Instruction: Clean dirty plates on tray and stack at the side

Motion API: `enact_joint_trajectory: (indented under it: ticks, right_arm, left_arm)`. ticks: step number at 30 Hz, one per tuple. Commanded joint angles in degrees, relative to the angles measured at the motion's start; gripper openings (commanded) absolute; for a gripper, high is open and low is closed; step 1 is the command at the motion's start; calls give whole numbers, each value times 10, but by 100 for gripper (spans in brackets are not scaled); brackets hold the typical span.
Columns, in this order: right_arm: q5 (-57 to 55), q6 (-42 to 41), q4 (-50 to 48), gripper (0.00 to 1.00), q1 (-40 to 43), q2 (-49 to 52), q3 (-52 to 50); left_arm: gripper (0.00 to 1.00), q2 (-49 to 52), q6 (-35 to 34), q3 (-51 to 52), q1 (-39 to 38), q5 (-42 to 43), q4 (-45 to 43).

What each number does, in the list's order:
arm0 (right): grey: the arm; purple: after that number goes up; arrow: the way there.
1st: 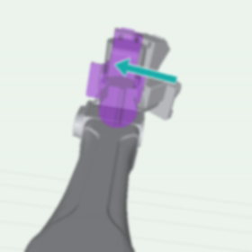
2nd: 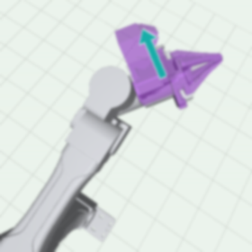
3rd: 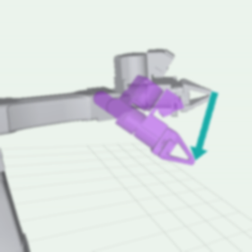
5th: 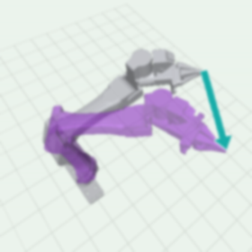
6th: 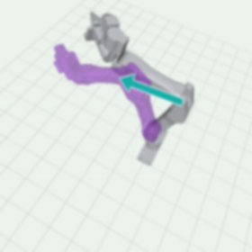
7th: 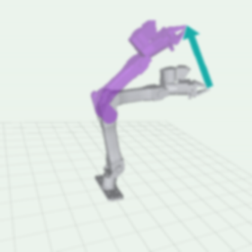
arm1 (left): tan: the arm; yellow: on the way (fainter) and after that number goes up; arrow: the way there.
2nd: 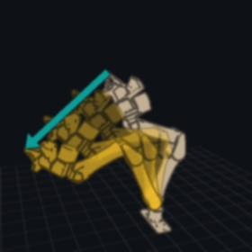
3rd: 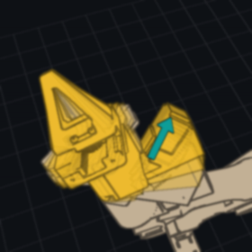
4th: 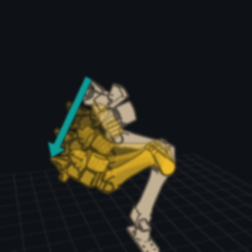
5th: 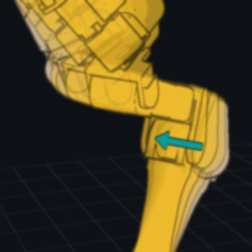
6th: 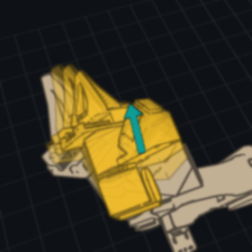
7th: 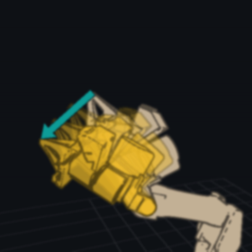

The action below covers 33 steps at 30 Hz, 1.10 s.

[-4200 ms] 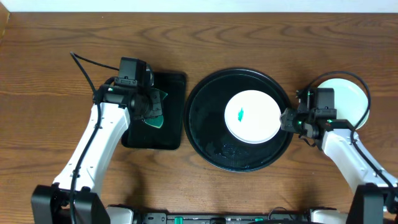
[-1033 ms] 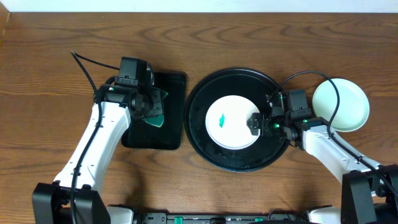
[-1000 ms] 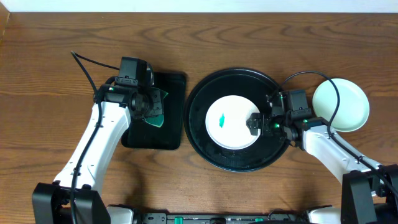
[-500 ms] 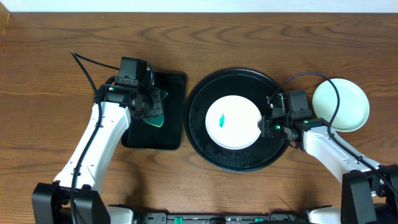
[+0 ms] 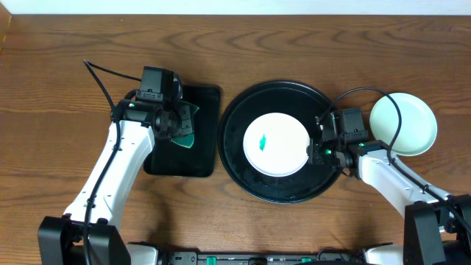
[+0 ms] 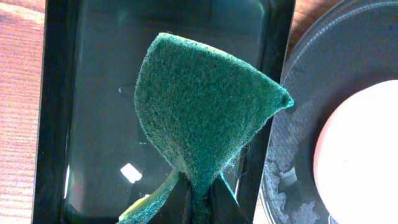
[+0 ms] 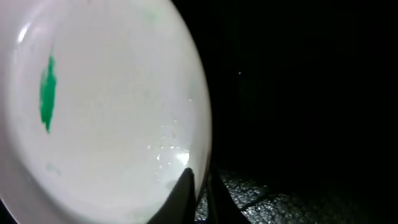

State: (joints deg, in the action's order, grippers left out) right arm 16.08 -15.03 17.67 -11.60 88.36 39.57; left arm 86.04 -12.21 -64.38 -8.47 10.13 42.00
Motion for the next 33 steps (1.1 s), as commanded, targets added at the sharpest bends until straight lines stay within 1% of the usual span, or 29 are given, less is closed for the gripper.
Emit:
enact_joint_trajectory:
  ticks: [1,11,17,20,22,23,28,33]
  right_arm:
    - [-1,-18,1,1,-5,2,-7]
    - [15,-37,5,1,-5,2,-7]
    - [15,-123,18,1,-5,2,-13]
    - [12,-123,12,1,-5,2,-15]
    - [4,-123,2,27,-5,2,-15]
    - [2,-121,-5,31,-5,2,-15]
    - [-17,-119,-24,30,-5,2,-15]
    - [-53,-119,-28,21,-19,2,-16]
  left_arm:
    - [8,1,-5,4,-1,-6,-2]
    - [8,1,-5,4,-1,-6,-1]
    - [8,1,-5,4,-1,-6,1]
    - [8,1,-5,4,-1,-6,1]
    - [8,1,-5,4,-1,-6,1]
    - [8,1,-5,4,-1,-6,0]
    - [8,1,-5,4,-1,-6,-2]
    - [8,1,-5,4,-1,-5,-1]
